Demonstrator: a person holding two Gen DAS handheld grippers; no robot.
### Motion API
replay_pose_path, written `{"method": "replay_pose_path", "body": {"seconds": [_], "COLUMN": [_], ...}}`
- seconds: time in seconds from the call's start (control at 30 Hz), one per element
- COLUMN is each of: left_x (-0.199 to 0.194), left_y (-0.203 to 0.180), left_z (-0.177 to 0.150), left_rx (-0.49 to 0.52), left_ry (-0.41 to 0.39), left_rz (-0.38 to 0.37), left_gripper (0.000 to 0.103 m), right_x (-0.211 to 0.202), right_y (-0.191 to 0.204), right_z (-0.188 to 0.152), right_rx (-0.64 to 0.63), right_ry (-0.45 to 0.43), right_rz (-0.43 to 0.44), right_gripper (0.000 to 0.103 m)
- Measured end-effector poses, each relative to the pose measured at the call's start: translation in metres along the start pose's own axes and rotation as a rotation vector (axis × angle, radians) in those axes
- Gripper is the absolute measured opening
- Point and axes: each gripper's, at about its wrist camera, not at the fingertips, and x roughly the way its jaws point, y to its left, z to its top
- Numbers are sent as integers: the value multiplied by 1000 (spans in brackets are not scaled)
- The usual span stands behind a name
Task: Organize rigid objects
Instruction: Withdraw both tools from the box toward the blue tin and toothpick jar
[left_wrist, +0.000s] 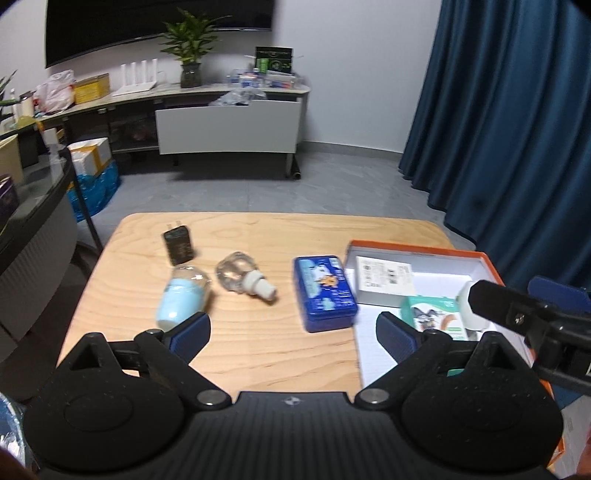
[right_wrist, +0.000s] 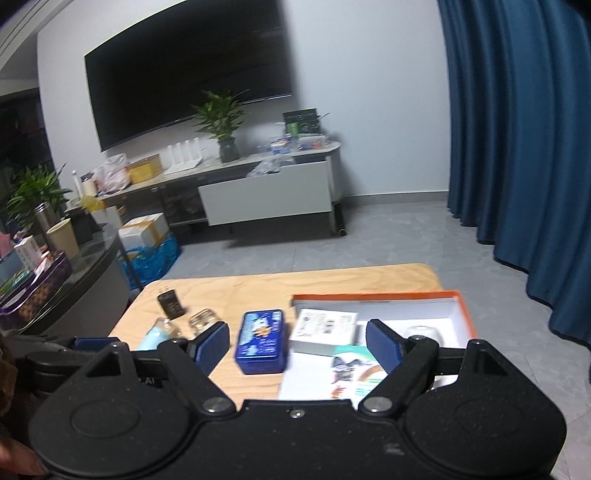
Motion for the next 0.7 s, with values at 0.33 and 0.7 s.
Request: {"method": "replay_pose_path", "body": {"seconds": [0.33, 0.7], "left_x": [-1, 7], "left_y": [45, 82], "left_z": [-13, -23], "left_rx": [-67, -126], "left_ry": [18, 44], "left_rz": [43, 86], "left_gripper": [99, 99], "right_x": [19, 41], "right_y": [33, 48], "right_z": [-10, -22], "right_rx": [-47, -57], "right_ry": [48, 104], "right_rz": [56, 91], "right_gripper": [96, 96]}}
